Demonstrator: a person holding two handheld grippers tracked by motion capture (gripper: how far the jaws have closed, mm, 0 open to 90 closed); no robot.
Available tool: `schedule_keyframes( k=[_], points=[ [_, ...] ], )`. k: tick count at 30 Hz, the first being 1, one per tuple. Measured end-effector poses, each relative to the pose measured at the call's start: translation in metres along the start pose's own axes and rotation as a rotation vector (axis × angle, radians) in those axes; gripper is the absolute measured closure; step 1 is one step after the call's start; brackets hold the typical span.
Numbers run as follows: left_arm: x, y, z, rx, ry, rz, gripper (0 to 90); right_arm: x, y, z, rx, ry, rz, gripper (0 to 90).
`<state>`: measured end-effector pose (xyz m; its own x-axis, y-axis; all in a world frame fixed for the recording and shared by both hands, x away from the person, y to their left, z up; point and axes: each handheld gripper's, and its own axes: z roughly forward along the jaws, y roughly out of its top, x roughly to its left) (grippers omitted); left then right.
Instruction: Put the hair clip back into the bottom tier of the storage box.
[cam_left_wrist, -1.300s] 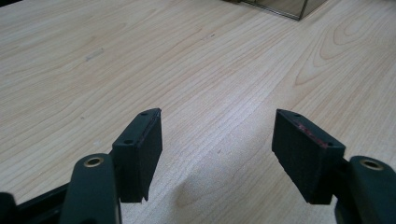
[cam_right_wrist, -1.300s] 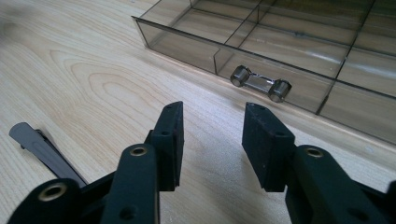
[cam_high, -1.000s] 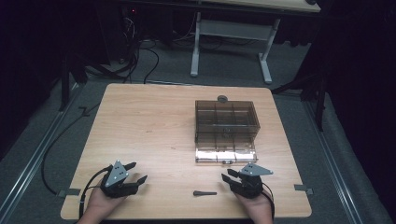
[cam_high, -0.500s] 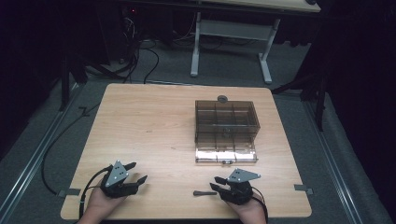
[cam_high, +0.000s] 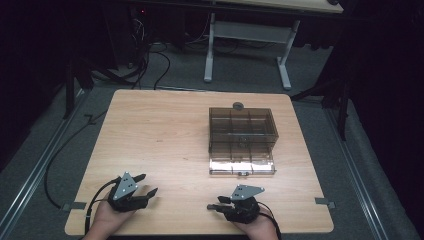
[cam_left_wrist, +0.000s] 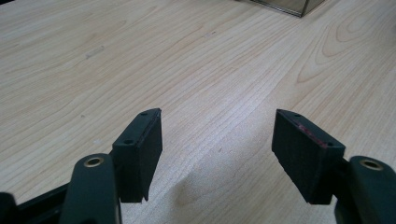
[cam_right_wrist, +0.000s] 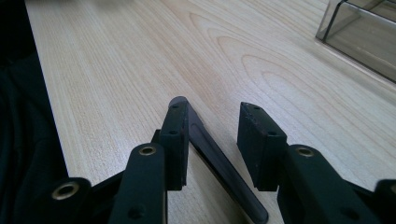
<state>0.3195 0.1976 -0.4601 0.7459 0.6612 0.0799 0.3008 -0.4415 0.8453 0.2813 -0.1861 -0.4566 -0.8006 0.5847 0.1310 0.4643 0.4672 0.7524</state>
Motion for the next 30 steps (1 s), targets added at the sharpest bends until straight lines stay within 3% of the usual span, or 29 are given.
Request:
schedule_keyframes(
  k=[14,30],
  points=[
    [-0.0002,0.0001,0.0002,0.001,0.001,0.002,33.9,0.0031,0.0016,0.0047,0.027,0.009,-0.024,72.6],
    [-0.0003,0.0002,0.0003,0.003,0.002,0.003,33.9,0.0039,0.0019,0.0047,0.024,-0.017,-0.03,81.2]
  ],
)
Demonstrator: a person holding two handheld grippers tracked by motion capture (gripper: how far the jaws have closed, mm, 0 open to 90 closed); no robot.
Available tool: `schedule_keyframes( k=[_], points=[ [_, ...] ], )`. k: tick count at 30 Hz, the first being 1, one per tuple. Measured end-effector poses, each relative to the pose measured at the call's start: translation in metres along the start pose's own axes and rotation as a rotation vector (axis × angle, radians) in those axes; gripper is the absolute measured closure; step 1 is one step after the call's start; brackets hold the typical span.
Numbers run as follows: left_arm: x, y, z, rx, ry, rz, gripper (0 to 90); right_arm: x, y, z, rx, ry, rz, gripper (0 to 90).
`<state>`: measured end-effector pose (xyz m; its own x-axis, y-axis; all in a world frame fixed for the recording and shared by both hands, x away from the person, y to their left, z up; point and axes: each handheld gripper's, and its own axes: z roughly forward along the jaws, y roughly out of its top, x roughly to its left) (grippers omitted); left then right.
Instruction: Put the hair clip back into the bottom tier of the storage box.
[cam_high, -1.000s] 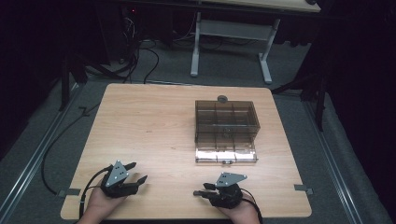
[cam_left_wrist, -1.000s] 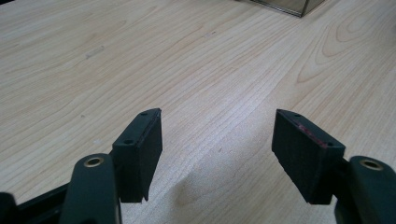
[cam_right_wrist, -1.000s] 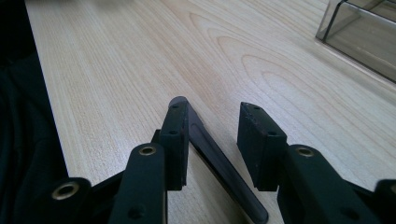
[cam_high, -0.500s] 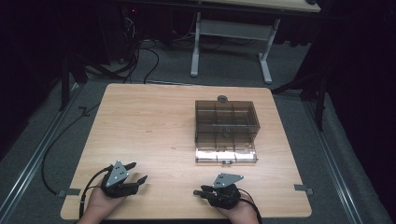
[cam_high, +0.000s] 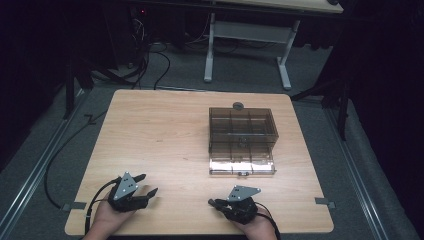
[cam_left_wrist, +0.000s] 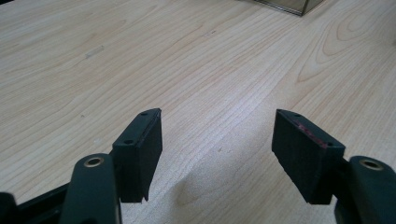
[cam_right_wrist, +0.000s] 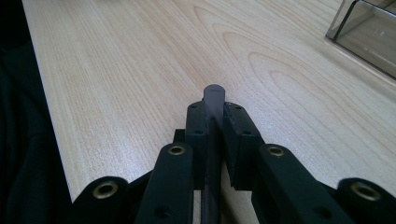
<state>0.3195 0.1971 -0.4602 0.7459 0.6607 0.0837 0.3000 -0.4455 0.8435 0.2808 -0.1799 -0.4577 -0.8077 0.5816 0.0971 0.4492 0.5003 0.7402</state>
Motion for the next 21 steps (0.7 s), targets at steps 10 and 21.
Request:
schedule_keyframes(
  k=[10,21],
  points=[
    [0.0,0.0,0.0,-0.001,0.001,0.001,33.9,0.001,0.0,-0.001,-0.006,-0.015,-0.004,81.7],
    [0.0,0.0,0.0,-0.001,0.001,0.002,33.9,-0.006,-0.001,-0.014,-0.041,-0.061,0.023,81.7]
  ],
)
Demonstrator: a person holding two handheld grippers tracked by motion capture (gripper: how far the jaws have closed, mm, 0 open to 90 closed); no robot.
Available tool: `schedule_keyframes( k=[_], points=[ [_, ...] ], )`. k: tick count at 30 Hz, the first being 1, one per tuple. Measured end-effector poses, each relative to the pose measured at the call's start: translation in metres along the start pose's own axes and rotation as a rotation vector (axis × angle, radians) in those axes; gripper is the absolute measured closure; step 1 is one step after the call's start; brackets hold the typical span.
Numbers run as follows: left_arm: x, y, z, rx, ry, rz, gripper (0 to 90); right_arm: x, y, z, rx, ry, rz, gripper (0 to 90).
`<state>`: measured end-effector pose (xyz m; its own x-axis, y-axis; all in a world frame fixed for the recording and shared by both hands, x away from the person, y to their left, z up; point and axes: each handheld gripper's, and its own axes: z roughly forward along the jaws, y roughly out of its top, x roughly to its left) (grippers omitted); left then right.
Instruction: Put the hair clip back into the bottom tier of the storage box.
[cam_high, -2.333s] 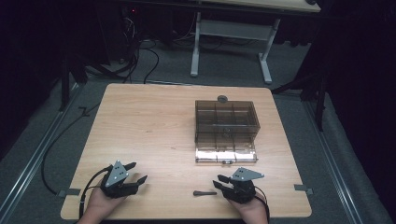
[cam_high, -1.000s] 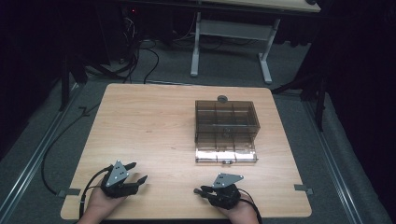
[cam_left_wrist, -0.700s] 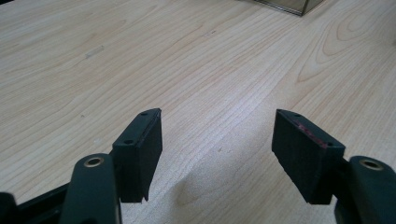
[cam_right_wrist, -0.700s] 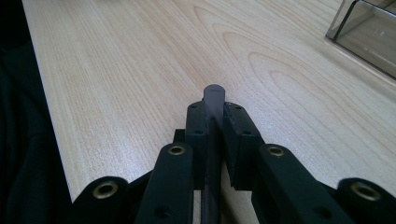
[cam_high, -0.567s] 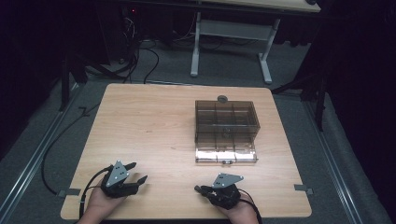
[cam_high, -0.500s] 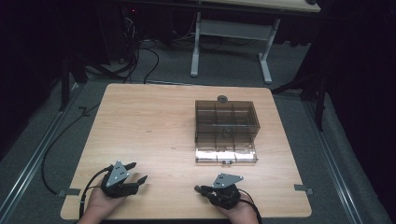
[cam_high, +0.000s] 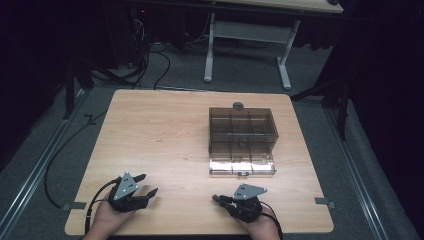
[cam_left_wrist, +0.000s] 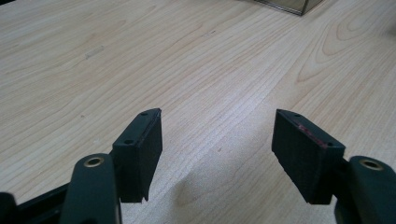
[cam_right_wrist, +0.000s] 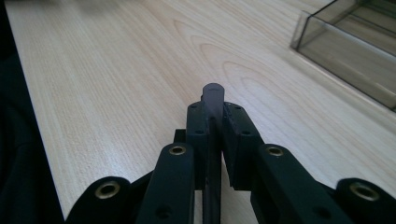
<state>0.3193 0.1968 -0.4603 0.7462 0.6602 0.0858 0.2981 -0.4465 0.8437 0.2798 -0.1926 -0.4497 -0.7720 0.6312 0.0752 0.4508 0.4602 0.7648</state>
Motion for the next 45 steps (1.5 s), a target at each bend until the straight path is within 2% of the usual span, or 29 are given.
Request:
schedule_keyframes(
  k=[6,14,23,27,33,38,40,45],
  points=[
    [0.0,0.0,0.0,0.0,0.0,0.001,33.9,-0.012,-0.004,-0.016,-0.026,-0.061,0.03,81.7],
    [0.0,0.0,0.0,-0.001,0.0,0.001,33.9,-0.025,-0.014,-0.033,-0.044,-0.117,0.074,81.7],
    [0.0,0.0,0.0,0.0,-0.002,0.002,34.0,-0.04,-0.025,-0.048,-0.034,-0.2,0.125,81.7],
    [0.0,0.0,0.0,0.0,-0.003,0.002,34.0,-0.044,-0.028,-0.053,-0.034,-0.219,0.142,81.7],
    [0.0,0.0,0.0,0.002,-0.003,0.004,33.9,-0.048,-0.037,-0.059,0.004,-0.289,0.16,81.6],
    [0.0,0.0,0.0,0.002,-0.002,0.004,33.9,-0.051,-0.04,-0.059,0.009,-0.303,0.179,81.6],
    [0.0,0.0,0.0,0.002,-0.002,0.004,33.9,-0.052,-0.041,-0.059,0.003,-0.287,0.196,81.5],
    [0.0,0.0,0.0,0.002,-0.002,0.004,33.9,-0.053,-0.041,-0.057,0.012,-0.291,0.194,81.5]
  ],
)
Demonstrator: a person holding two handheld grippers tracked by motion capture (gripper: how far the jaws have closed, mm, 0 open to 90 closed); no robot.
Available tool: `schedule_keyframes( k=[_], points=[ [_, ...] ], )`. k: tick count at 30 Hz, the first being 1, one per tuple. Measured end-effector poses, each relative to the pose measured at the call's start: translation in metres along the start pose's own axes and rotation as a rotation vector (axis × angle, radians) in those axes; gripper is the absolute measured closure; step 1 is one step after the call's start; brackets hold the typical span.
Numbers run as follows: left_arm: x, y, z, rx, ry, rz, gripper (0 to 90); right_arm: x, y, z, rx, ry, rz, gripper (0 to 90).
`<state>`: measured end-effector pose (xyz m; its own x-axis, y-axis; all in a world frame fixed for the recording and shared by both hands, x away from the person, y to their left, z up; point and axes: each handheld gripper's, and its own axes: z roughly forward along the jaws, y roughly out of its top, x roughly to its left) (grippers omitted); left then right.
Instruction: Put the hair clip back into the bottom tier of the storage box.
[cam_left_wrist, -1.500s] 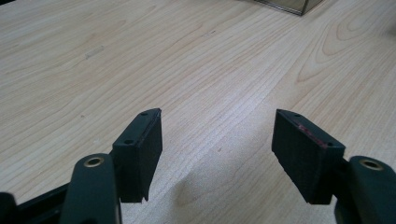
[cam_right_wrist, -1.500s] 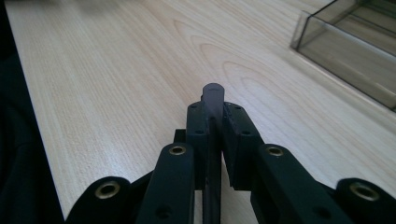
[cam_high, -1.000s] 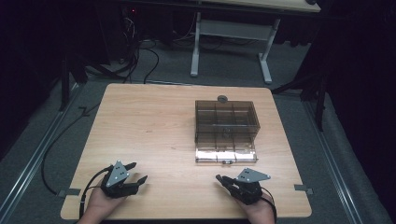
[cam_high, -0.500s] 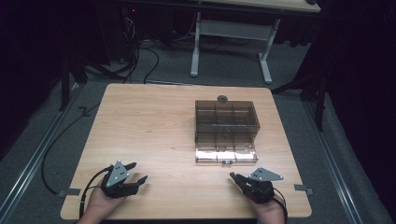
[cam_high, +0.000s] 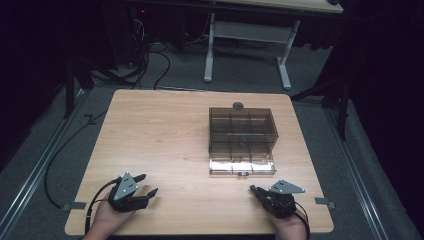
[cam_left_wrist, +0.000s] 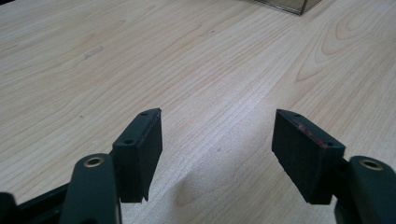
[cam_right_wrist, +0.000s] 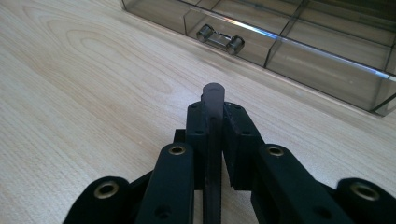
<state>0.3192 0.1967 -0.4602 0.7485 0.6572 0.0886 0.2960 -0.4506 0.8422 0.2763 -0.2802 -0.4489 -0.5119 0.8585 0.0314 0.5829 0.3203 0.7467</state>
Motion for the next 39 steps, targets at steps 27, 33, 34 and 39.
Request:
schedule_keyframes(
  k=[27,33,34,39],
  points=[
    [0.001,0.0,0.0,-0.01,-0.009,-0.007,33.9,0.0,0.004,-0.002,-0.04,-0.041,0.022,75.3],
    [0.001,0.0,-0.001,-0.015,-0.02,0.001,33.9,-0.004,0.008,-0.005,-0.013,-0.085,0.057,74.9],
    [0.001,0.0,-0.001,-0.015,-0.021,0.001,33.9,-0.005,0.009,-0.005,-0.005,-0.089,0.057,75.0],
    [0.001,-0.001,-0.001,-0.018,-0.024,-0.002,34.0,-0.006,0.011,-0.006,0.028,-0.108,0.083,75.2]
  ],
)
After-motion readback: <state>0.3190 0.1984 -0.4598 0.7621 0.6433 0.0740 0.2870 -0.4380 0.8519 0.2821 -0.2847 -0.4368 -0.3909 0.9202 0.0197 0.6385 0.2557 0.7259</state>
